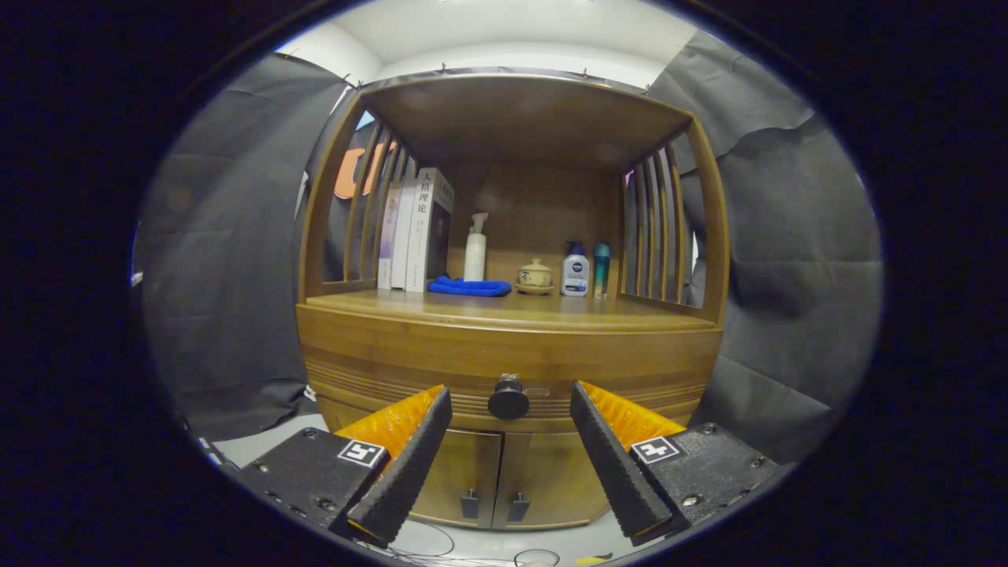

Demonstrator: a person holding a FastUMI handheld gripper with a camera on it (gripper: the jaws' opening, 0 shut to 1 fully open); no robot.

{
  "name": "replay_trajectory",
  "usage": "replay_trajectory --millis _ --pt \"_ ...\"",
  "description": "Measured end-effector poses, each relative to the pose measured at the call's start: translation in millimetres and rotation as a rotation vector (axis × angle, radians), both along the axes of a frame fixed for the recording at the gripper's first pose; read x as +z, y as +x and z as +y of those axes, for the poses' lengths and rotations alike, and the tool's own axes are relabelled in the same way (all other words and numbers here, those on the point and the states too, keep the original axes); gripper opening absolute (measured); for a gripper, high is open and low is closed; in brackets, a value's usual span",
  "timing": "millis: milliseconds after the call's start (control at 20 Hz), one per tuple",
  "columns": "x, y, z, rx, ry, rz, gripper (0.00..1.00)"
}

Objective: Pull open the drawer, take out the items inside it, and place them on the countertop above the cabinet.

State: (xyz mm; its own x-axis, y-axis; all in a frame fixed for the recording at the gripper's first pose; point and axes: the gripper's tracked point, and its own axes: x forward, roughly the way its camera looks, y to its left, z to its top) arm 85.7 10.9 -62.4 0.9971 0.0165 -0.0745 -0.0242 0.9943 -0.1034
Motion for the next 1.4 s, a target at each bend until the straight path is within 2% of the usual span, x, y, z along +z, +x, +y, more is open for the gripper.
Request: replay_trajectory --millis 200,400,650,750,1050,1400 --pt "-21 41 -3 -0.012 0.023 0.054 0.98" --pt "-29 66 0 0.006 0.048 0.089 0.89" --pt "-32 84 -2 -0.020 0.038 0.100 0.61" --pt "-32 84 -3 -0.020 0.055 0.092 0.52" --pt "-38 83 -4 0.007 0.047 0.100 0.39" --pt "-41 51 -6 0.016 0.040 0.099 0.36"
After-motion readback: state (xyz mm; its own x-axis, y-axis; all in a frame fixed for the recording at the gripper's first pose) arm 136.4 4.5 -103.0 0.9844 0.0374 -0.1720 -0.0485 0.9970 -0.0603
